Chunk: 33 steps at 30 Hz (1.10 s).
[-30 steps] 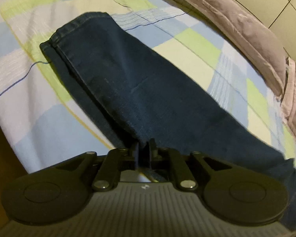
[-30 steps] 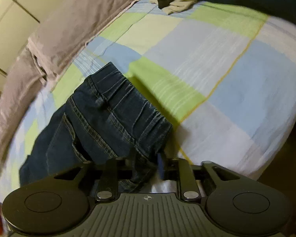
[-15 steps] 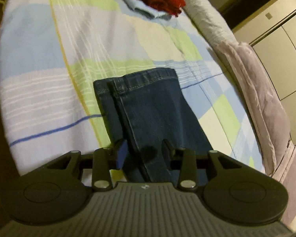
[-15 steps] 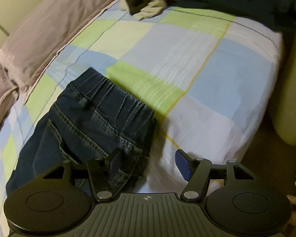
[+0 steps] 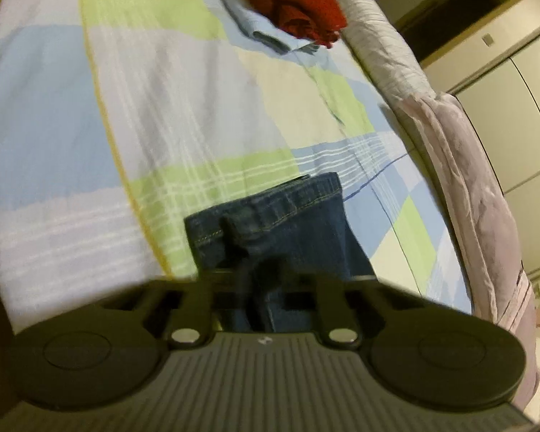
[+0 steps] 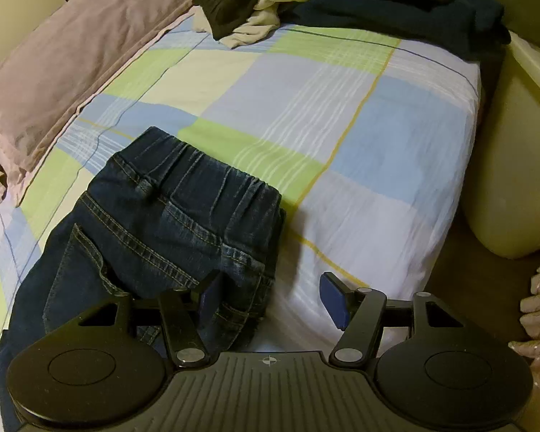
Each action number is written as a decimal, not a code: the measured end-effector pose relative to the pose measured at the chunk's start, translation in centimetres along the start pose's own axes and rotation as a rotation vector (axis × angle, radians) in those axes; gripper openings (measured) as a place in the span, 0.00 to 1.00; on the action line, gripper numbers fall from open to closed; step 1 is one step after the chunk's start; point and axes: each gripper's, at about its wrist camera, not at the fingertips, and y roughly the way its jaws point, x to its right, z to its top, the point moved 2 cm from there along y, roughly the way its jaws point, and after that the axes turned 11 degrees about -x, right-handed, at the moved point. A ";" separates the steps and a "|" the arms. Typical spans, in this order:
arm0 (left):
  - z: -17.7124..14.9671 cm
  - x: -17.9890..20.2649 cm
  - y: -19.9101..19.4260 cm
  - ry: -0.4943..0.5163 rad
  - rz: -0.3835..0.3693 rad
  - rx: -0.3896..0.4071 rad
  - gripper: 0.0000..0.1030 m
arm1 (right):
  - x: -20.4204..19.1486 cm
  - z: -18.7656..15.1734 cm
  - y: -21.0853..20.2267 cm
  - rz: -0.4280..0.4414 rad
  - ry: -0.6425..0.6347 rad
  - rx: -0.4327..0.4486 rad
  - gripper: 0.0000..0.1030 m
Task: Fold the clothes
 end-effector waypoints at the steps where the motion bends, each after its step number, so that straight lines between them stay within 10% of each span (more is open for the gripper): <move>1: -0.2 0.1 -0.9 0.014 -0.018 0.018 0.00 | 0.0 0.0 0.0 -0.002 0.000 0.002 0.61; 11: -1.6 -0.8 -0.8 0.244 0.142 -0.029 0.04 | -0.2 0.7 0.8 -0.019 -0.034 -0.014 0.61; 18: -3.5 4.1 -3.2 0.395 0.491 0.000 0.12 | -1.0 1.3 -0.4 -0.081 -0.147 -0.025 0.61; 23: -8.1 11.0 -4.0 0.560 0.438 -0.066 0.12 | -3.2 1.0 -1.9 -0.252 -0.371 0.037 0.61; 27: -13.8 17.4 -1.0 0.714 0.221 -0.253 0.12 | -4.0 1.9 -2.8 -0.406 -0.465 0.114 0.61; 33: -22.1 24.1 4.7 0.866 0.028 -0.436 0.13 | -5.0 5.4 -2.8 -0.112 -0.545 0.205 0.61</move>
